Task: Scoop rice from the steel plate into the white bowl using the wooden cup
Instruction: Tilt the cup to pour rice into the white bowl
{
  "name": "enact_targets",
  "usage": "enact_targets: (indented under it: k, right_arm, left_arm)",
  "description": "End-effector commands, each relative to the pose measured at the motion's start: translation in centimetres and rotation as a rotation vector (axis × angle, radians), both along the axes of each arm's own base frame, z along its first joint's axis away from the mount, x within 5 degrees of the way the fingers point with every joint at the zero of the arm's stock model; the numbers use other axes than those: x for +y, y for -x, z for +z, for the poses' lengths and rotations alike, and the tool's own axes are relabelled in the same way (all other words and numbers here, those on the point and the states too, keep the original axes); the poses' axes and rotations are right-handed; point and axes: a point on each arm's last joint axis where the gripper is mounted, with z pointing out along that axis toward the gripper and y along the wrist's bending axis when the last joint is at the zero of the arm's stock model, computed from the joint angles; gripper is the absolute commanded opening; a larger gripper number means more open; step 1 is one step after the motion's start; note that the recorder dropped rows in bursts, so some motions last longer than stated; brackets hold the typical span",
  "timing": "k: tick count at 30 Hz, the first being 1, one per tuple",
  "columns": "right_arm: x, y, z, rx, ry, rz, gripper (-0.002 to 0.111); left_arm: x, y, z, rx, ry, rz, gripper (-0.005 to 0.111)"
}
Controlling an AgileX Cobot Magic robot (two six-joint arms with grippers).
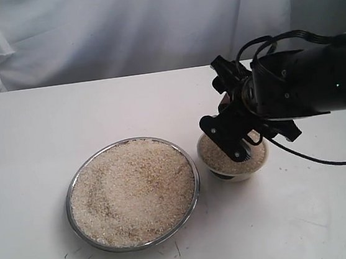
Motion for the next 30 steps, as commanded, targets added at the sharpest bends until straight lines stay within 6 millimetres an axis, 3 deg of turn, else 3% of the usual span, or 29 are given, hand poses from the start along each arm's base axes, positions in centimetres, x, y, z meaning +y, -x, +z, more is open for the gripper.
enact_targets:
  k: [1, 30]
  right_arm:
    - [-0.03, 0.32, -0.32, -0.024, 0.038, 0.052, 0.000]
    - [0.90, 0.41, 0.24, -0.170, 0.142, 0.195, 0.000]
  left_arm:
    - [-0.01, -0.02, -0.01, -0.013, -0.001, -0.003, 0.000]
    - [-0.01, -0.02, -0.01, -0.013, -0.001, -0.003, 0.000]
